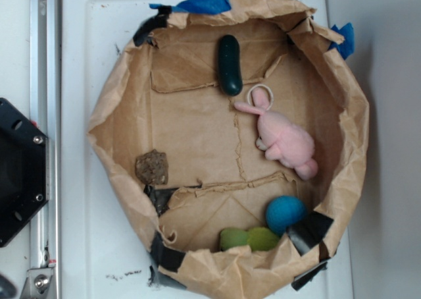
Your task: Grab the plastic pickle.
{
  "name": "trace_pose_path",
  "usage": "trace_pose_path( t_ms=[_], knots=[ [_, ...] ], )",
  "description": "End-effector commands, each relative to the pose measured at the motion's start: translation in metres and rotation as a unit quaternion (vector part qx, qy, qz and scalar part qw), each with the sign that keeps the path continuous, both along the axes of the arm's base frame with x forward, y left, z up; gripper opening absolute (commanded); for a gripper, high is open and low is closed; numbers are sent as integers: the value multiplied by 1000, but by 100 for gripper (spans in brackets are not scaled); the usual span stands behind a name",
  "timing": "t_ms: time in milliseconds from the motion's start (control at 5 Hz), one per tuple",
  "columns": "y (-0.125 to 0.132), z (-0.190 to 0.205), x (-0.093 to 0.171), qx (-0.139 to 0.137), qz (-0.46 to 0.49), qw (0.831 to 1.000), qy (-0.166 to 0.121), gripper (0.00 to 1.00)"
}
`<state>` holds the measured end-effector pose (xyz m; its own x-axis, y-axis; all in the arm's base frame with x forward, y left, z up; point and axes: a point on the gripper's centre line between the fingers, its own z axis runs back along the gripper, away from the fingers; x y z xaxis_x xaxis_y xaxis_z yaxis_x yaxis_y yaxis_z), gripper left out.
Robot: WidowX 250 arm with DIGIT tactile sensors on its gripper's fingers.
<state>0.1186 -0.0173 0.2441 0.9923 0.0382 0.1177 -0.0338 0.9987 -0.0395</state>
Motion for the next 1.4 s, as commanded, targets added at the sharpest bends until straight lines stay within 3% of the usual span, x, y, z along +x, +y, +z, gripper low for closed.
trace_pose_path(
  t_ms=[0,600,800,1000,1200],
  knots=[
    [0,0,0,0,0,1000,0,100],
    [-11,-25,97,9,75,997,3,100],
    [-15,-34,111,6,143,990,-17,100],
    [-10,-44,106,-30,267,963,13,100],
    [-10,-44,106,-30,267,963,13,100]
  ],
)
